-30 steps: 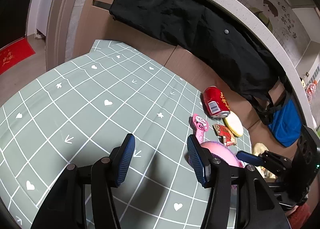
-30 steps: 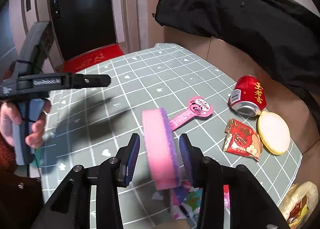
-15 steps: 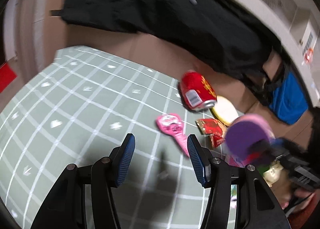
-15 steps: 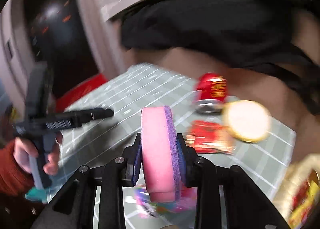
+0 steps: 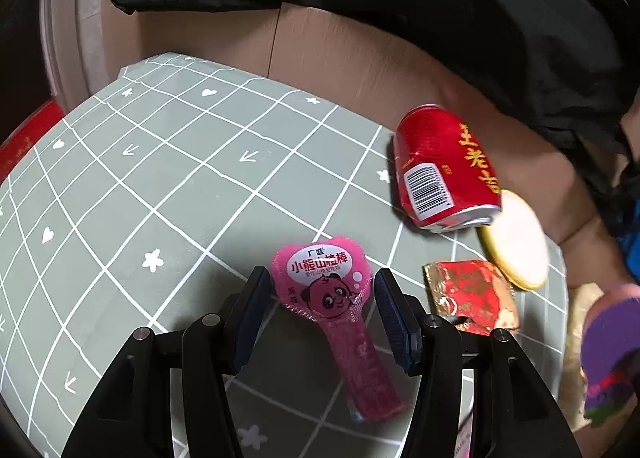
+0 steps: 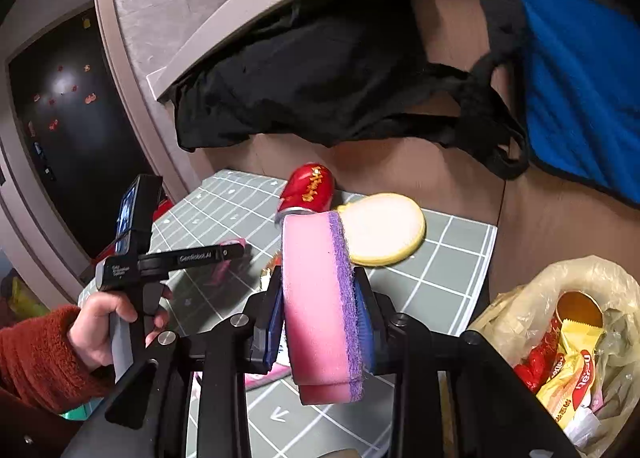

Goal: Collect trash
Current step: 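Grasp the pink candy stick packet with the left tool while the right holds the sponge, then carry the candy packet and sponge over the bin and open both tools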

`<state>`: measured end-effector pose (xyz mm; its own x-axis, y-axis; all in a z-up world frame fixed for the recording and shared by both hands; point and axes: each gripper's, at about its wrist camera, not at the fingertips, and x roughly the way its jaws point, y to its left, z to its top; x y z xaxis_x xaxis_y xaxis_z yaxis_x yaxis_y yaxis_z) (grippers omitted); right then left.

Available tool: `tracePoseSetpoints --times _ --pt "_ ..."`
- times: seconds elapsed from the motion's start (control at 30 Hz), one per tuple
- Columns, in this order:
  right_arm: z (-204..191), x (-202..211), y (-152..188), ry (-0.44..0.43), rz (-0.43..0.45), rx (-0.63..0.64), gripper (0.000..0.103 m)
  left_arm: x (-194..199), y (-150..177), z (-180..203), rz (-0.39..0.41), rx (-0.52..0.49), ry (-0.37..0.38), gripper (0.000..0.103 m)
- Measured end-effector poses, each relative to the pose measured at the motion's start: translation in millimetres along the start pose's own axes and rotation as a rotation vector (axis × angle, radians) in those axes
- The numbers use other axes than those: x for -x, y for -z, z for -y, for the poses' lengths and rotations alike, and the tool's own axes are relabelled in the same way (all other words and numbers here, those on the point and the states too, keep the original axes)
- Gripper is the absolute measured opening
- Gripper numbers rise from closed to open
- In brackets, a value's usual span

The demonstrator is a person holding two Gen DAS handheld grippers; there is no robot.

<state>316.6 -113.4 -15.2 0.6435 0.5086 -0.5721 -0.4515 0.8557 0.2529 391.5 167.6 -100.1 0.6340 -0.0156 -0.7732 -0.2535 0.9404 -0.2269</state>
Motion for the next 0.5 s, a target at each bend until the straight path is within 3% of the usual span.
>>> tracePoseSetpoints --times 0.23,0.5 --pt "8.6 -3.7 12.6 -0.015 -0.015 -0.025 0.030 -8.4 1.3 16.0 0.023 -0.101 -0.099 0.053" --pt "7.1 4.3 10.0 0.002 0.006 -0.023 0.030 27.3 6.3 13.3 0.085 -0.100 -0.055 0.052"
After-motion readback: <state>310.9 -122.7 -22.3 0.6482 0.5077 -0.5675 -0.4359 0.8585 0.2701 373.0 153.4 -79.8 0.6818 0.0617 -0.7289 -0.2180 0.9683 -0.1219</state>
